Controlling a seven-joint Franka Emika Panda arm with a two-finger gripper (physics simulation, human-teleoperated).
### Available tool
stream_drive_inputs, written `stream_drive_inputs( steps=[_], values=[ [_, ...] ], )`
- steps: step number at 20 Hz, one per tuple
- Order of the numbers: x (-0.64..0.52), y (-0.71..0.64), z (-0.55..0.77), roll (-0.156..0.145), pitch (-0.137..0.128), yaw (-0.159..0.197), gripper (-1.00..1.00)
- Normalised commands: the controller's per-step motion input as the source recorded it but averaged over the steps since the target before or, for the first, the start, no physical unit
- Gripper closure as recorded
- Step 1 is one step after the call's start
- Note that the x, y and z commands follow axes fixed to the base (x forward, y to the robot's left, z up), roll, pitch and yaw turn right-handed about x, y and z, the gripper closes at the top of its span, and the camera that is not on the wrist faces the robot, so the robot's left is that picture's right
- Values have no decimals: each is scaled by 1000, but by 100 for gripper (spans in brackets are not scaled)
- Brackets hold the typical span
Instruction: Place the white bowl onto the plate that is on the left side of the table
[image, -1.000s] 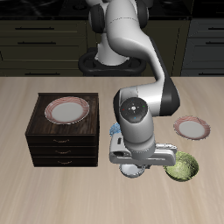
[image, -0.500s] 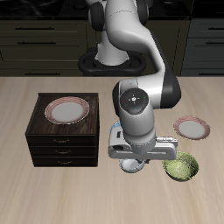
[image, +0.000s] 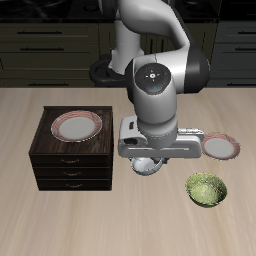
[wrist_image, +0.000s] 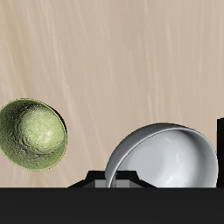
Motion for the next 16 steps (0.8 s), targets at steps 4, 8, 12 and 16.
stream_drive_inputs(
  steps=[4,8,12,16],
  values=[
    [-200,-134,466,-43,-89,64,100],
    [-233,-246,507,-46,-79,-14,100],
    [-309,-76,413,-26,-94,67,100],
    [-296,-103,341,-22,-89,-8,100]
  ],
)
